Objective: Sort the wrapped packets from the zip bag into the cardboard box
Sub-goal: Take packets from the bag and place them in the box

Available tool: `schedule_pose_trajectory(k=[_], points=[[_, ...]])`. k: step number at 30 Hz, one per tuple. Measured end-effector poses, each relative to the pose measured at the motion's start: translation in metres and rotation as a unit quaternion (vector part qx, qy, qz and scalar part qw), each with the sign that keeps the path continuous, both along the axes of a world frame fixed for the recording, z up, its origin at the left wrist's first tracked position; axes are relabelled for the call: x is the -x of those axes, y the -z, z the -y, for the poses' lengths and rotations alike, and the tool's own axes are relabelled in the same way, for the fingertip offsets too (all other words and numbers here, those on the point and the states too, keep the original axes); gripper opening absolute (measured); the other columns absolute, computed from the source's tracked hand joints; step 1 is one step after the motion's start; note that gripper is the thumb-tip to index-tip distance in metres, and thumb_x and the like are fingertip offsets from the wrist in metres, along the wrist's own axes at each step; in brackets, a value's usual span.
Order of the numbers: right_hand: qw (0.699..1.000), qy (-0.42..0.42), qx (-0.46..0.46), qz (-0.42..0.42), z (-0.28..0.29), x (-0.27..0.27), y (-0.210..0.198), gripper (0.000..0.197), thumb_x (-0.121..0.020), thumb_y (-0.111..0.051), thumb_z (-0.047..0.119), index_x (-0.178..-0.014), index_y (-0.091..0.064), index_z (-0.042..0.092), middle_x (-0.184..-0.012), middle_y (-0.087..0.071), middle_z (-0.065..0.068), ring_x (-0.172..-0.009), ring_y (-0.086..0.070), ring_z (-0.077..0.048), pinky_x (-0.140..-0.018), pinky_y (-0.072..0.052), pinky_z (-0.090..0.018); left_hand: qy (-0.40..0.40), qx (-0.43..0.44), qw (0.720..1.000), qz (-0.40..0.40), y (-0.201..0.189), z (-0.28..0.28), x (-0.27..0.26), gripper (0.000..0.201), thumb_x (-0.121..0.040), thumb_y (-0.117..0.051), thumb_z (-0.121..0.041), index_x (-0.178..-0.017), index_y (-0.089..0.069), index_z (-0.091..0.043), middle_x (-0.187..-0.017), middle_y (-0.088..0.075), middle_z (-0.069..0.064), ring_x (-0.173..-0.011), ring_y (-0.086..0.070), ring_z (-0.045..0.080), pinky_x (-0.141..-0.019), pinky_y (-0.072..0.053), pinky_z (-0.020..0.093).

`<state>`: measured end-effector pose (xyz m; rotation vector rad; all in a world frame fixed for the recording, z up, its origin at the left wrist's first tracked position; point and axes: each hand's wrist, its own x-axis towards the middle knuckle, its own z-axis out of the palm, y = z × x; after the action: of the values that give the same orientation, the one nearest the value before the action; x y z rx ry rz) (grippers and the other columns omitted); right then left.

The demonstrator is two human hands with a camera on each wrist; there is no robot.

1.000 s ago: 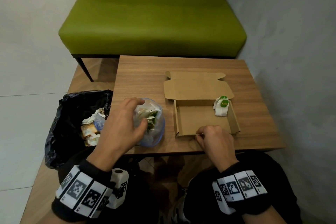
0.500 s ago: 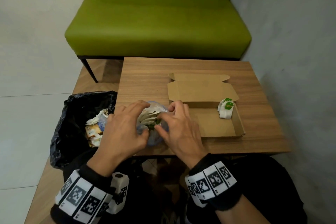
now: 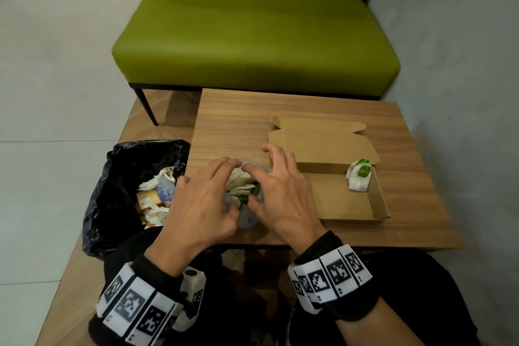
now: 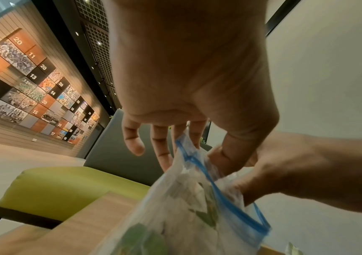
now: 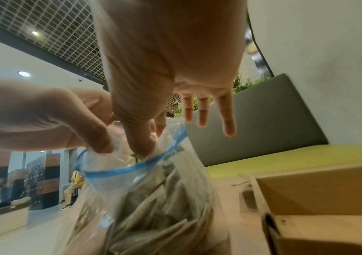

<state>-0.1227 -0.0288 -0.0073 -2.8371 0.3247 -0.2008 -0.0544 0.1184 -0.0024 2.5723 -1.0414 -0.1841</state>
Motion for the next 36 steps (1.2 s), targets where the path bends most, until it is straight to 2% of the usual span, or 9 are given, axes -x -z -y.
schedule_pose_trajectory(k=[3, 6, 11, 20, 24, 27, 30, 32, 36], points=[[0.998, -0.005, 0.02, -0.065, -0.001, -0.006, -0.004, 0.052, -0.082, -0.074, 0.033, -0.13, -0.056, 0.028, -0.157, -0.023, -0.007, -0.14, -0.027, -0.028, -0.101, -0.045, -0.043, 0.002, 0.001, 1.0, -0.004, 0.003, 0.001, 0.0, 0.073, -0.068, -0.055, -0.033, -0.14, -0.04, -0.026, -0.142, -0.046, -0.009, -0.118, -0.055, 0.016, -0.079, -0.037, 0.037], [0.997, -0.006, 0.021, -0.077, -0.003, -0.008, -0.009, 0.032, -0.084, -0.071, 0.032, -0.114, -0.067, 0.023, -0.158, -0.023, -0.006, -0.143, -0.022, -0.027, -0.105, -0.041, -0.046, -0.002, 0.01, 1.0, -0.012, 0.004, 0.001, 0.0, 0.074, -0.068, -0.055, -0.033, -0.14, -0.041, -0.025, -0.143, -0.047, -0.008, -0.119, -0.054, 0.016, -0.08, -0.035, 0.035], [0.986, -0.016, 0.042, -0.16, -0.003, -0.012, -0.01, 0.031, -0.089, -0.066, 0.036, -0.119, -0.067, 0.027, -0.161, -0.012, -0.007, -0.147, -0.009, -0.03, -0.111, -0.032, -0.054, 0.005, 0.013, 1.0, -0.016, 0.004, 0.001, -0.001, 0.073, -0.069, -0.057, -0.032, -0.14, -0.04, -0.026, -0.142, -0.046, -0.009, -0.12, -0.053, 0.014, -0.082, -0.032, 0.033], [0.997, -0.054, -0.043, -0.047, -0.002, -0.015, -0.017, 0.024, -0.092, -0.06, 0.036, -0.104, -0.076, 0.023, -0.154, -0.037, -0.001, -0.142, -0.026, -0.024, -0.105, -0.039, -0.047, -0.002, 0.013, 1.0, -0.028, -0.002, -0.002, -0.009, 0.074, -0.069, -0.055, -0.034, -0.141, -0.041, -0.025, -0.145, -0.045, -0.009, -0.119, -0.054, 0.015, -0.081, -0.033, 0.034], [0.993, -0.02, -0.117, 0.025, 0.006, -0.015, -0.022, 0.019, -0.087, -0.063, 0.032, -0.089, -0.077, 0.02, -0.146, -0.047, 0.003, -0.134, -0.036, -0.019, -0.092, -0.043, -0.036, -0.01, -0.008, 1.0, -0.021, -0.006, -0.006, -0.021, 0.073, -0.069, -0.057, -0.042, -0.139, -0.044, -0.026, -0.146, -0.042, -0.012, -0.109, -0.06, 0.014, -0.081, -0.033, 0.035], [0.98, 0.005, -0.189, 0.057, 0.017, -0.015, -0.026, 0.019, -0.084, -0.064, 0.034, -0.087, -0.077, 0.021, -0.14, -0.053, 0.009, -0.128, -0.043, -0.013, -0.093, -0.045, -0.035, -0.021, -0.002, 0.999, -0.032, -0.009, -0.007, -0.027, 0.072, -0.07, -0.059, -0.046, -0.138, -0.047, -0.028, -0.149, -0.041, -0.01, -0.117, -0.057, 0.016, -0.087, -0.039, 0.041], [0.964, 0.01, -0.251, 0.084, 0.034, -0.01, -0.031, 0.02, -0.078, -0.062, 0.041, -0.074, -0.074, 0.026, -0.127, -0.062, 0.01, -0.114, -0.057, -0.011, -0.09, -0.051, -0.038, -0.023, 0.028, 0.998, -0.049, -0.014, -0.005, -0.027, 0.064, -0.07, -0.062, -0.046, -0.131, -0.052, -0.032, -0.151, -0.04, -0.008, -0.13, -0.047, 0.019, -0.096, -0.039, 0.048], [0.961, 0.015, -0.265, 0.077, 0.05, -0.003, -0.031, 0.017, -0.079, -0.069, 0.031, -0.071, -0.074, 0.018, -0.119, -0.066, 0.008, -0.106, -0.062, -0.009, -0.086, -0.053, -0.039, -0.025, 0.077, 0.996, -0.041, -0.018, -0.006, -0.021, 0.057, -0.071, -0.064, -0.045, -0.125, -0.058, -0.03, -0.149, -0.043, -0.007, -0.132, -0.043, 0.02, -0.101, -0.039, 0.049], [0.963, -0.006, -0.27, -0.002, 0.079, 0.011, -0.029, 0.011, -0.08, -0.072, 0.025, -0.079, -0.078, 0.017, -0.105, -0.071, 0.008, -0.095, -0.065, -0.009, -0.086, -0.054, -0.043, -0.009, 0.222, 0.974, -0.033, -0.027, 0.01, 0.005, 0.043, -0.084, -0.063, -0.035, -0.125, -0.057, -0.027, -0.142, -0.05, -0.01, -0.131, -0.043, 0.008, -0.106, -0.037, 0.032]])
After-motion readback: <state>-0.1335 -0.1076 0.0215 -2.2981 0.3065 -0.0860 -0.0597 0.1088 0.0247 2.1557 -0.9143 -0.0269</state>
